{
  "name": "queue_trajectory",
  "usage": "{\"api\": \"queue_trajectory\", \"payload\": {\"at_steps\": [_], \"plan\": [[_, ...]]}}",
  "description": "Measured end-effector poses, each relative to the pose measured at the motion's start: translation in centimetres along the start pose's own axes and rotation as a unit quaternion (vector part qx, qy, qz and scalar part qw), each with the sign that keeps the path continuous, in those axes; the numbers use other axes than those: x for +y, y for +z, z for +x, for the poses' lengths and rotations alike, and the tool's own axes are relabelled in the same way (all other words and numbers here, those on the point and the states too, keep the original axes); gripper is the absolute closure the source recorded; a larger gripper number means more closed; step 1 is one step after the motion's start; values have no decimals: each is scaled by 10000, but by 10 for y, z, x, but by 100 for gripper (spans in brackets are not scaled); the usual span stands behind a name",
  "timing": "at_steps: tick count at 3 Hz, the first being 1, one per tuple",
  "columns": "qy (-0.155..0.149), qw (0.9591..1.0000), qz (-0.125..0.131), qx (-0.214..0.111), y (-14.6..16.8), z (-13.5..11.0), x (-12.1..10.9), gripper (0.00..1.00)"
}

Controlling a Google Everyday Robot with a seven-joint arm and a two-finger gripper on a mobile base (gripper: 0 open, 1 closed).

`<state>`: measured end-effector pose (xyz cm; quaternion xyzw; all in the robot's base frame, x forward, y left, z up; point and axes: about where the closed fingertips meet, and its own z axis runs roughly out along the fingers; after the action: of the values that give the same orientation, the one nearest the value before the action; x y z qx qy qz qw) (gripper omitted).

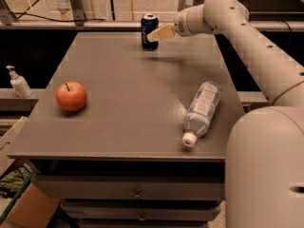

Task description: Move pepsi can near blue plastic bottle

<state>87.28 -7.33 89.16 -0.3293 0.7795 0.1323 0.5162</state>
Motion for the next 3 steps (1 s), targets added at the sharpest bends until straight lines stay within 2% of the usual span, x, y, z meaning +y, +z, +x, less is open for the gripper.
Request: {"api": "queue_trajectory", "payload": {"at_steps": [3], "plan": [[16, 9983, -509, 283, 53, -17, 39, 0]]}}
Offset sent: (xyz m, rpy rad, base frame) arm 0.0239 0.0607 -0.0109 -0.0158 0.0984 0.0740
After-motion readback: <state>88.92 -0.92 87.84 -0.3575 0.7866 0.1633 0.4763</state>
